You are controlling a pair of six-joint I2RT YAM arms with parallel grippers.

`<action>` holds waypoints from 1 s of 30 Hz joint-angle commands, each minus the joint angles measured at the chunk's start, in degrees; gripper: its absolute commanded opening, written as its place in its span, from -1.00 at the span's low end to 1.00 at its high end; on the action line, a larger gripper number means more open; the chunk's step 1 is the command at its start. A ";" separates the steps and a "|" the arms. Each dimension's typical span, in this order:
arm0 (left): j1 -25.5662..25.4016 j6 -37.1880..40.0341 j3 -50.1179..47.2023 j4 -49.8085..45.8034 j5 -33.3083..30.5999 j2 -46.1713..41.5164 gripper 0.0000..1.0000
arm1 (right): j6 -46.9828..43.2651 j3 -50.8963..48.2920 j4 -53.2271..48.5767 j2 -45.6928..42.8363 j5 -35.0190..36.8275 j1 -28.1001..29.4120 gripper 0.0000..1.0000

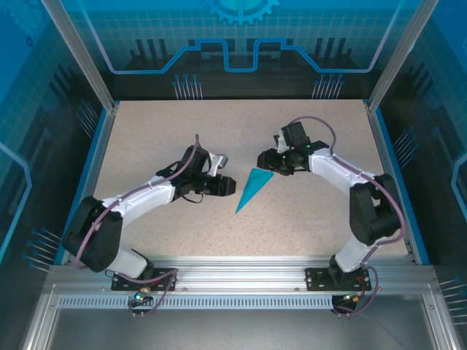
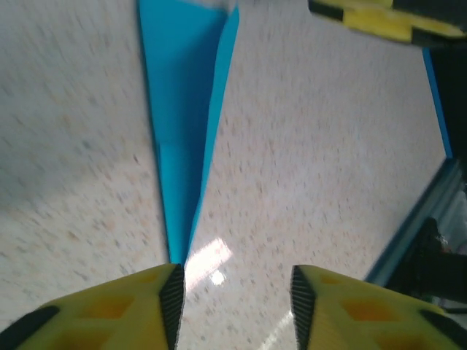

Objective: Fold a paper plane with a square sheet of paper (fold left side to right side)
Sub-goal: Fold the wing for the fifth time at the center of the table, then turn over the paper plane at the center of the table.

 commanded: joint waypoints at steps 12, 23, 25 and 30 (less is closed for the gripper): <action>1.97 -4.87 -4.37 6.27 -18.24 -6.95 0.30 | 24.58 12.47 -20.22 9.66 17.81 12.91 0.32; 2.08 -3.99 -5.71 4.51 -20.41 -9.59 0.33 | 28.56 18.15 -24.99 18.90 16.89 14.91 0.22; 2.06 -3.91 -5.77 4.43 -20.54 -9.48 0.34 | 28.16 18.44 -25.10 19.65 16.29 15.00 0.07; 2.08 -3.74 -5.62 4.01 -20.90 -9.54 0.35 | 27.52 18.02 -25.78 18.64 16.85 15.09 -0.29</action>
